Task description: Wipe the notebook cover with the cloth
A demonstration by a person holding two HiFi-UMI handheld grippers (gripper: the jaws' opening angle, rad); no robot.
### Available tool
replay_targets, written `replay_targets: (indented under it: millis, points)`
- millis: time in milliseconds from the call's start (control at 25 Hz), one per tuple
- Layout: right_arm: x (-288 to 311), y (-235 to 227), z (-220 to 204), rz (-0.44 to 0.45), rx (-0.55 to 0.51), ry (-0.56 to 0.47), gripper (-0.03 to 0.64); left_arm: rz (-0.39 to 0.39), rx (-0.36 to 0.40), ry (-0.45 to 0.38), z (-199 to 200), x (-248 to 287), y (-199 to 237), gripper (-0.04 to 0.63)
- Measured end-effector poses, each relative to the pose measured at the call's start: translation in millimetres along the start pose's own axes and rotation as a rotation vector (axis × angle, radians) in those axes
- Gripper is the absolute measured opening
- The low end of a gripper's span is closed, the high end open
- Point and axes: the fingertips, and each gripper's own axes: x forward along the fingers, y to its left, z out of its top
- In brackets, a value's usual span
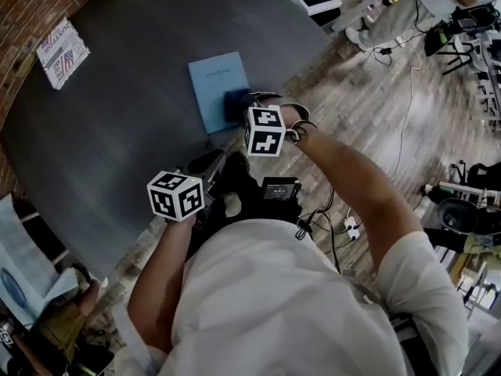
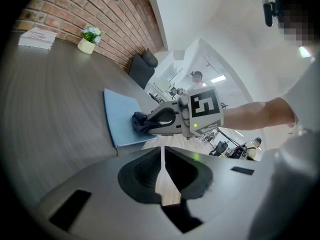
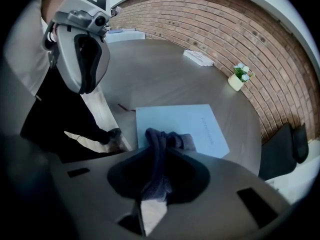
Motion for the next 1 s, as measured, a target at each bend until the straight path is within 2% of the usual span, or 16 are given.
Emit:
replay_targets:
  millis: [1000]
  points:
    - [-18.5,34.3,2.1,0.060,0.063,-0.023,0.081,-0.026,0.003,-0.022,13.2,-15.7,0.3,0.029]
